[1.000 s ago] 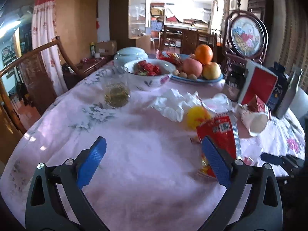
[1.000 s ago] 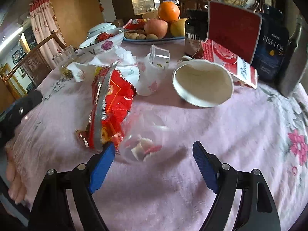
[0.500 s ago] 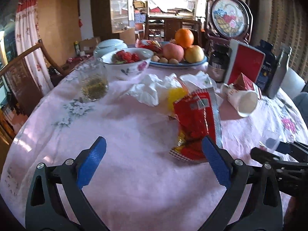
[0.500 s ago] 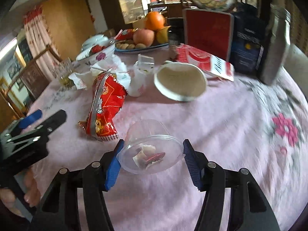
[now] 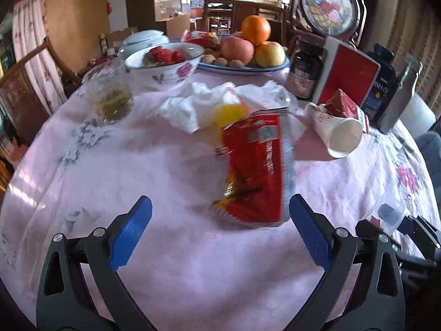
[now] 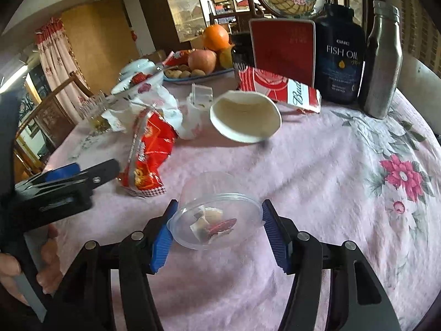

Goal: Collect trash
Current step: 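Grasp the clear plastic cup with the right tool while the left tool grasps the red snack bag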

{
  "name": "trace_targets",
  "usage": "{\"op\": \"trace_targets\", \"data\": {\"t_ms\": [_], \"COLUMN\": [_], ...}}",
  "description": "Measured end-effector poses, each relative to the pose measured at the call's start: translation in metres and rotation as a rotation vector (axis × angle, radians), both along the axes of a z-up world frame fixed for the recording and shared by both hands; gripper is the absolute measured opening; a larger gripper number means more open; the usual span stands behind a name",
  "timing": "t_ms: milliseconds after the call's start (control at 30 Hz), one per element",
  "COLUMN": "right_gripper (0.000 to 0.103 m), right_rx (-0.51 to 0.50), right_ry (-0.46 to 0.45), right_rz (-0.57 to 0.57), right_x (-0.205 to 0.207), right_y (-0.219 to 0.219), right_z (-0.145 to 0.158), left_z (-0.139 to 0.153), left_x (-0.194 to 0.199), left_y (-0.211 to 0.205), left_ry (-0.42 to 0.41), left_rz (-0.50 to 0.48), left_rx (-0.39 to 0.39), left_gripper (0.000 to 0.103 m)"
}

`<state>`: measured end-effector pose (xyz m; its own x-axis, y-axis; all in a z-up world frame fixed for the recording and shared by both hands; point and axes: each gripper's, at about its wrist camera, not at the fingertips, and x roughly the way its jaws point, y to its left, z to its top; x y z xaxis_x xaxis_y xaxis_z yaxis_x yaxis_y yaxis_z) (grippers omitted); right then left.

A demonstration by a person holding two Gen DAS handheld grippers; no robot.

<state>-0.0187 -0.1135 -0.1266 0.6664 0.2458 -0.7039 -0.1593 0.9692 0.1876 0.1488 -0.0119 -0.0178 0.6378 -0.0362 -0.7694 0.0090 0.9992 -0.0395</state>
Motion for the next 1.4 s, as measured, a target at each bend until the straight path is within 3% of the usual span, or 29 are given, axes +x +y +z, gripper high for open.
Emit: {"op": "trace_targets", "data": {"t_ms": [167,333,533,867,967,1033,1100,1400], "right_gripper": [0.061,0.061,0.061,0.061,0.061,0.061,0.061,0.061], "right_rx": [0.018,0.022,0.038,0.025,0.018,0.014,0.011,0.007], "right_ry": [0.012,0.004,0.03,0.048,0.055,0.059,0.059,0.06], "right_rz": [0.006,-0.022,-0.041,-0.022,-0.02,-0.017,-0.016,-0.014], "right_x": [-0.001,-0.001,0.003,0.004,0.005,0.006,0.006,0.007], "right_y": [-0.001,-0.008,-0.012,-0.005,-0.004,-0.003,-0.003,-0.003], "right_z": [0.001,0.003,-0.002,-0.007,-0.01,-0.011,-0.011,-0.011], "left_z": [0.007,-0.009,-0.021,-0.031,-0.035,-0.038,-0.041,-0.041], "left_x": [0.009,0.032,0.045,0.048,0.05,0.051,0.053,0.049], "left_y": [-0.024,-0.037,-0.023,-0.019,-0.017,-0.016,-0.016,-0.007], "left_ry": [-0.005,0.041,0.059,0.038,0.05,0.068,0.082,0.109], "left_rz": [-0.032,-0.032,0.023,0.028,0.025,0.015,0.013,0.013], "left_rx": [0.009,0.08,0.012,0.009,0.02,0.021,0.034,0.004], "left_gripper": [0.096,0.096,0.096,0.096,0.085,0.071,0.063,0.063]}}
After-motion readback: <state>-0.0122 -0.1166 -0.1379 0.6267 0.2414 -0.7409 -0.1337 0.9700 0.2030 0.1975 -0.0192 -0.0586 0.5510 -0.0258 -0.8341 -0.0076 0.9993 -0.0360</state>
